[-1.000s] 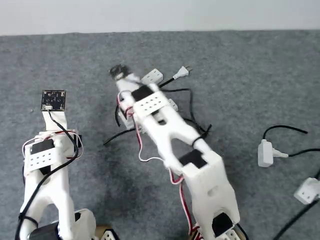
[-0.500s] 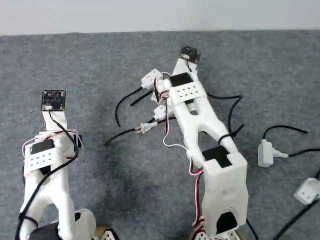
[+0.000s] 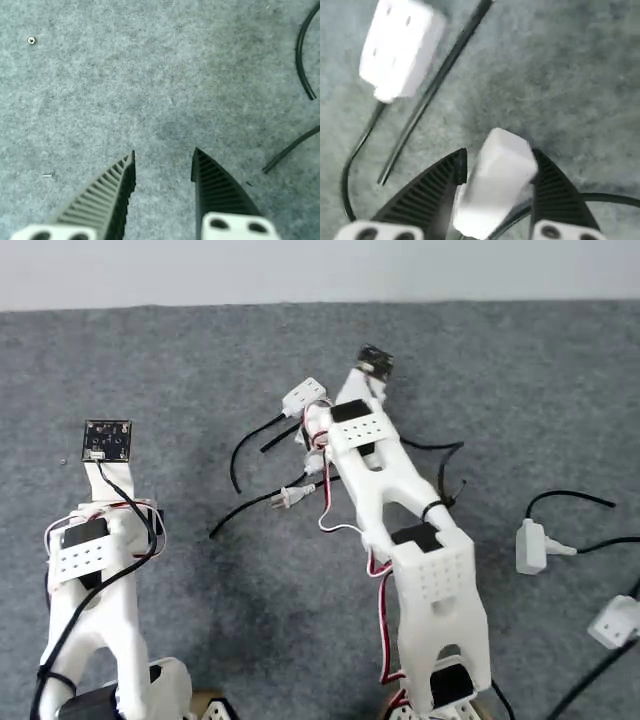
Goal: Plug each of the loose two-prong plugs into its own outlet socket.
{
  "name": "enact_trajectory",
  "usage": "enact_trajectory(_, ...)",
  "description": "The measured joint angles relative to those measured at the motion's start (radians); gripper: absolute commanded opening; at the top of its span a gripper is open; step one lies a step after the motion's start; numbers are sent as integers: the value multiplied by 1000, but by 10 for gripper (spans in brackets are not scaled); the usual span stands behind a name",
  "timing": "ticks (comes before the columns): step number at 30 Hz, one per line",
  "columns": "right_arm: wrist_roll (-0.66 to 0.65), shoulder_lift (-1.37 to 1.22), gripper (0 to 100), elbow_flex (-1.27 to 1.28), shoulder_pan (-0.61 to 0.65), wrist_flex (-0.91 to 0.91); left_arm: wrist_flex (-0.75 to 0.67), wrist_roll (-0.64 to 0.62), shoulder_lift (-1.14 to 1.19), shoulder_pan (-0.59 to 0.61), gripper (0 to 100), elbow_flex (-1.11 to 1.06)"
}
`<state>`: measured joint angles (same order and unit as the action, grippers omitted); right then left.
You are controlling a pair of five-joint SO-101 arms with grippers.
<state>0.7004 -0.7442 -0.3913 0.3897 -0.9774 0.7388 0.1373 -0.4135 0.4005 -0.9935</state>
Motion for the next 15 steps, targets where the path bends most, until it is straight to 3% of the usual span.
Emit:
enact_trajectory(3,-35,-46,9,-74,2,-58,0,0,0,0,178,0)
enact_trajectory(15,-54,-98,8,-318,49,-437,0,0,0,0,178,0)
